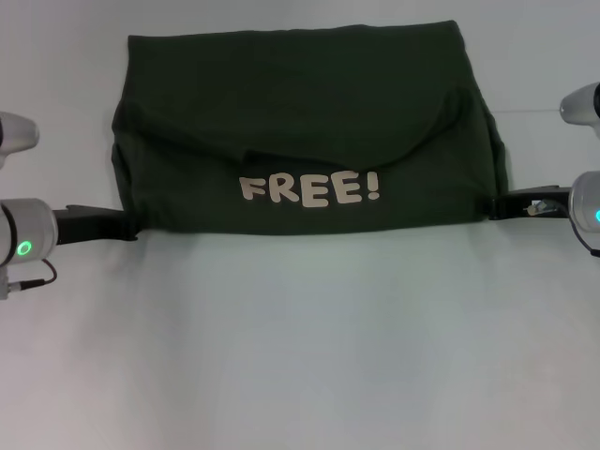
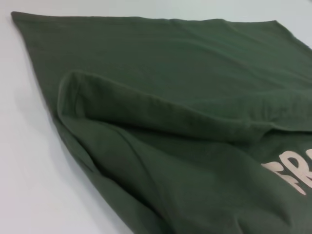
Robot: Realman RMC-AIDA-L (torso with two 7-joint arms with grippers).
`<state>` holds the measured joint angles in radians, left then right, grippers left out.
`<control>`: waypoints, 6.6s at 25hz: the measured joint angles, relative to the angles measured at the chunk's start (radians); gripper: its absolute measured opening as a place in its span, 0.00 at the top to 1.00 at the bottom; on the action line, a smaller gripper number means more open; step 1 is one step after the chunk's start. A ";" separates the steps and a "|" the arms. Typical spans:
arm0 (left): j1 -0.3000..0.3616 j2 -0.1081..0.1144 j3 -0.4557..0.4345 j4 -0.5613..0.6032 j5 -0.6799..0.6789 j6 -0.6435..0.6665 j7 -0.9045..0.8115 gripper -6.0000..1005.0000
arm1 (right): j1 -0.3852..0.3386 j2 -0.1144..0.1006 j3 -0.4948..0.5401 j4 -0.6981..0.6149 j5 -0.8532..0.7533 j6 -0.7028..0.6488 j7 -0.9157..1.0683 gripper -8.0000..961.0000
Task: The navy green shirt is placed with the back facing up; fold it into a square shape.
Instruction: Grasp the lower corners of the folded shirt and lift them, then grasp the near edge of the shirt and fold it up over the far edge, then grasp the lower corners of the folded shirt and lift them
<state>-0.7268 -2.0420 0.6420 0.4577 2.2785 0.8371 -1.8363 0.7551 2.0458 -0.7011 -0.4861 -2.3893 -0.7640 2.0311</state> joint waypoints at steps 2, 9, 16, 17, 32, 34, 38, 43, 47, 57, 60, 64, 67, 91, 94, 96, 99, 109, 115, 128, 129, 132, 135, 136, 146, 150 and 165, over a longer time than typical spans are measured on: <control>0.012 0.003 0.000 0.023 0.006 0.036 -0.018 0.98 | -0.011 -0.001 0.002 -0.017 0.002 -0.025 0.001 0.93; 0.038 0.009 -0.009 0.086 0.037 0.162 -0.057 0.98 | -0.053 -0.015 0.003 -0.065 0.035 -0.118 0.001 0.93; 0.059 0.021 -0.039 0.154 0.104 0.344 -0.097 0.98 | -0.095 -0.036 0.003 -0.086 0.068 -0.220 -0.009 0.93; 0.063 0.025 -0.058 0.168 0.112 0.394 -0.097 0.98 | -0.106 -0.039 0.003 -0.095 0.079 -0.238 -0.009 0.93; 0.095 0.051 -0.149 0.278 0.223 0.699 -0.135 0.98 | -0.251 -0.073 0.073 -0.197 0.164 -0.604 -0.025 0.93; 0.101 0.056 -0.162 0.294 0.228 0.751 -0.135 0.98 | -0.265 -0.070 0.102 -0.210 0.164 -0.649 -0.035 0.93; 0.113 0.063 -0.191 0.319 0.232 0.826 -0.130 0.98 | -0.287 -0.072 0.153 -0.214 0.165 -0.734 -0.051 0.93; 0.134 0.070 -0.204 0.353 0.245 0.915 -0.128 0.98 | -0.315 -0.075 0.178 -0.214 0.166 -0.786 -0.060 0.93; 0.139 0.073 -0.214 0.366 0.260 0.958 -0.127 0.98 | -0.342 -0.078 0.223 -0.215 0.167 -0.830 -0.076 0.93; 0.140 0.086 -0.277 0.381 0.221 1.010 -0.118 0.98 | -0.379 -0.092 0.346 -0.215 0.167 -0.919 -0.123 0.93; 0.137 0.087 -0.288 0.381 0.165 0.996 -0.119 0.98 | -0.358 -0.091 0.372 -0.209 0.167 -0.913 -0.130 0.93; 0.126 0.087 -0.305 0.369 0.066 0.910 -0.122 0.98 | -0.313 -0.088 0.398 -0.205 0.189 -0.874 -0.139 0.93; 0.115 0.086 -0.305 0.350 0.041 0.855 -0.118 0.98 | -0.271 -0.083 0.400 -0.203 0.211 -0.816 -0.138 0.93; -0.064 -0.022 -0.270 0.182 -0.039 0.115 0.089 0.98 | 0.013 -0.004 0.268 -0.132 0.314 -0.171 -0.198 0.93; -0.082 -0.042 -0.262 0.163 -0.062 0.043 0.145 0.98 | 0.021 0.007 0.216 -0.106 0.362 -0.095 -0.215 0.93; -0.091 -0.048 -0.245 0.144 -0.081 -0.003 0.174 0.98 | 0.025 0.018 0.183 -0.097 0.388 -0.044 -0.229 0.93; -0.103 -0.051 -0.211 0.109 -0.113 -0.072 0.205 0.98 | 0.033 0.035 0.136 -0.092 0.408 0.040 -0.236 0.93; -0.128 -0.072 -0.172 0.044 -0.177 -0.227 0.276 0.98 | 0.098 0.042 0.060 0.013 0.412 0.288 -0.240 0.93; -0.131 -0.081 -0.171 0.010 -0.249 -0.275 0.353 0.98 | 0.119 0.044 0.054 0.040 0.414 0.352 -0.250 0.93; -0.134 -0.082 -0.172 -0.024 -0.349 -0.322 0.450 0.98 | 0.122 0.043 0.054 0.049 0.415 0.380 -0.262 0.93; -0.134 -0.082 -0.172 -0.025 -0.353 -0.325 0.450 0.98 | 0.122 0.043 0.054 0.049 0.417 0.380 -0.262 0.93; -0.134 -0.083 -0.172 -0.030 -0.368 -0.333 0.452 0.98 | 0.120 0.043 0.054 0.050 0.443 0.382 -0.262 0.93; -0.131 -0.089 -0.173 -0.029 -0.425 -0.371 0.463 0.98 | 0.116 0.042 0.054 0.050 0.458 0.383 -0.262 0.88; -0.131 -0.089 -0.173 -0.029 -0.425 -0.371 0.463 0.96 | 0.115 0.041 0.054 0.050 0.459 0.386 -0.262 0.85; -0.117 -0.084 -0.175 -0.030 -0.491 -0.379 0.491 0.57 | 0.112 0.034 0.054 0.047 0.457 0.427 -0.264 0.50; -0.066 -0.051 -0.171 -0.024 -0.481 -0.233 0.407 0.49 | 0.083 0.012 0.066 0.025 0.476 0.330 -0.249 0.41; 0.125 -0.011 -0.177 0.213 -0.196 0.435 0.052 0.38 | -0.159 -0.130 0.074 -0.001 0.598 -0.339 -0.195 0.36</control>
<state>-0.6021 -2.0534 0.4645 0.6709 2.0826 1.2724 -1.7844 0.5960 1.9159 -0.6275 -0.4868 -1.7912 -1.1029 1.8359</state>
